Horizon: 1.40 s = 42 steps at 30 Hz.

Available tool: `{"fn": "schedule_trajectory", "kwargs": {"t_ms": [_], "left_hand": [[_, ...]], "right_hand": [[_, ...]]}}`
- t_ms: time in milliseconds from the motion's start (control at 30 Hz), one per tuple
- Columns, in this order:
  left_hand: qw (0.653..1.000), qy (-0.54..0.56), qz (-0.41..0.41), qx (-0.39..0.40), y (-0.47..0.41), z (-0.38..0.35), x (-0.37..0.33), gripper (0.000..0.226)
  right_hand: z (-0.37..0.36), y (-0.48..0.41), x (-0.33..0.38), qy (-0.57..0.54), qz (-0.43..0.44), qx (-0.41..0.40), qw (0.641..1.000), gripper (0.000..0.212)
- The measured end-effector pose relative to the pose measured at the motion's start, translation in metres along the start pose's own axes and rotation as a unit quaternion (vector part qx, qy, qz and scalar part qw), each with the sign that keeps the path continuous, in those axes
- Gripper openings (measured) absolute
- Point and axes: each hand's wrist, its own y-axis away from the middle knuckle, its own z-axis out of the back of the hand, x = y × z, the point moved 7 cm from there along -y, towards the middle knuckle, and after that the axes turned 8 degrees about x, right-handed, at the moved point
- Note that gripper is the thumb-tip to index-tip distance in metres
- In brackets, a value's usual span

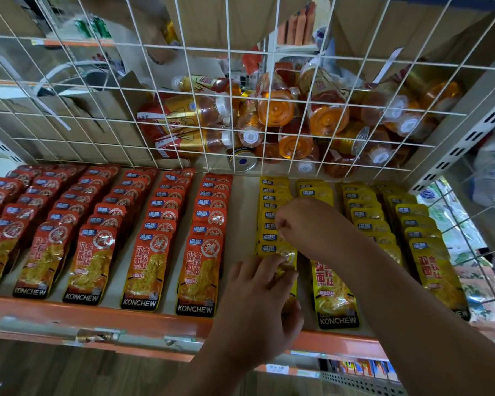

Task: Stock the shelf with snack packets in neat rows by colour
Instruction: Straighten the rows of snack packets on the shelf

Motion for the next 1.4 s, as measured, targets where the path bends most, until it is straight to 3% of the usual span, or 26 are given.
{"fn": "schedule_trajectory", "kwargs": {"t_ms": [267, 733, 1000, 1133, 1400], "left_hand": [[1.0, -0.003, -0.002, -0.005, 0.0, 0.0, 0.0, 0.04], [1.0, -0.004, -0.004, -0.013, 0.001, -0.003, 0.001, 0.037], [1.0, -0.004, 0.003, -0.013, 0.002, -0.003, 0.001, 0.038], [0.999, 0.0, 0.028, -0.018, 0.001, 0.001, 0.004, 0.044], [0.995, 0.006, 0.097, 0.039, -0.002, -0.001, 0.011, 0.061]], "right_hand": [[0.001, 0.001, 0.002, -0.011, 0.009, -0.014, 1.0, 0.02], [-0.001, 0.003, -0.002, -0.008, 0.007, -0.004, 1.0, 0.017], [0.006, 0.004, -0.012, -0.017, -0.013, -0.047, 0.999, 0.016], [0.021, 0.009, -0.033, -0.031, -0.047, -0.08, 0.995, 0.013], [0.02, 0.003, -0.036, -0.009, -0.057, -0.051, 0.997, 0.008]]}}
